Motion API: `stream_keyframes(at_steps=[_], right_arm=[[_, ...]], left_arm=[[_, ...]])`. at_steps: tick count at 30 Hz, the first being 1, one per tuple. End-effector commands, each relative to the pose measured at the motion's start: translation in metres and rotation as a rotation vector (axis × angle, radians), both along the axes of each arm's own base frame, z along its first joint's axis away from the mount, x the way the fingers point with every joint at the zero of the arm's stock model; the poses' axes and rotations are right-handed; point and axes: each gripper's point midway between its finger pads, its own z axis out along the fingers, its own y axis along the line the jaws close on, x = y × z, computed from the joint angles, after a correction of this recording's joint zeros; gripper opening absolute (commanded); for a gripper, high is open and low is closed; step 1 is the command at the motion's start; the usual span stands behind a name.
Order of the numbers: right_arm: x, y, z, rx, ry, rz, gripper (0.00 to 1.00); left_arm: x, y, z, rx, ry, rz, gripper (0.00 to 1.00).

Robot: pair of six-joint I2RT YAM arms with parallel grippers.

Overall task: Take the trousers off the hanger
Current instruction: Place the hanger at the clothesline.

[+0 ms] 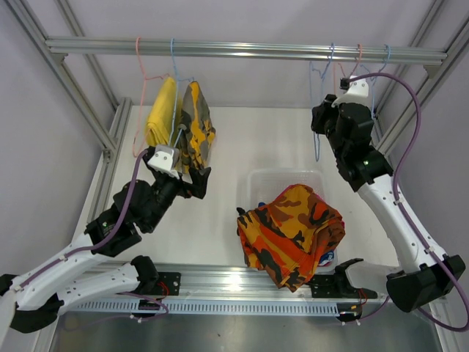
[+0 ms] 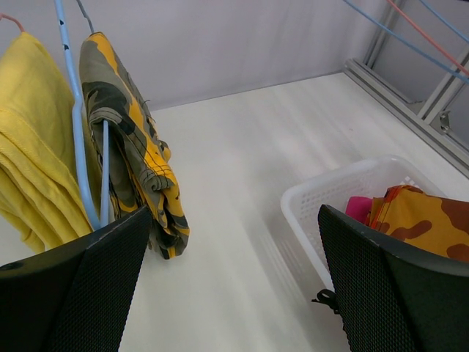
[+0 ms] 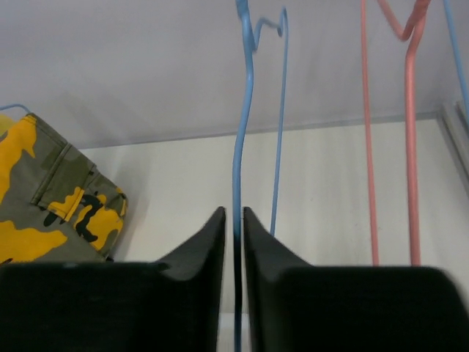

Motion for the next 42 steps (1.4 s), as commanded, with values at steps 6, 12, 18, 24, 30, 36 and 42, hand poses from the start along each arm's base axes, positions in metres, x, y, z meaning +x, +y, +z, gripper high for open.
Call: stream_keyframes(at_steps=[6, 12, 18, 24, 30, 36, 42], right_arm=[[-0.034, 0.001, -0.008, 0.048, 0.016, 0.057, 0.66], [-0.06, -0.002, -0.016, 0.08, 0.016, 0.084, 0.68], [-0.088, -0.006, -0.044, 0.105, 0.051, 0.097, 0.69], [-0.115, -0.003, -0.073, 0.121, 0.094, 0.122, 0.65], [-0.141, -0.001, -0.094, 0.129, 0.122, 0.134, 0.62], [-0.159, 0.0, -0.113, 0.144, 0.148, 0.145, 0.59], [-0.164, 0.01, -0.144, 0.144, 0.195, 0.167, 0.56]], left_arm=[[0.003, 0.004, 0.007, -0.004, -0.03, 0.019, 1.0], [0.004, 0.005, 0.006, 0.006, -0.03, 0.029, 0.99], [0.005, 0.009, 0.006, 0.009, -0.034, 0.045, 0.99], [0.007, 0.013, 0.007, 0.013, -0.04, 0.072, 0.99], [0.009, 0.022, 0.01, 0.003, -0.049, 0.106, 1.0], [0.012, 0.047, 0.018, -0.057, -0.064, 0.184, 0.99], [0.016, 0.091, 0.028, -0.144, -0.096, 0.336, 0.99]])
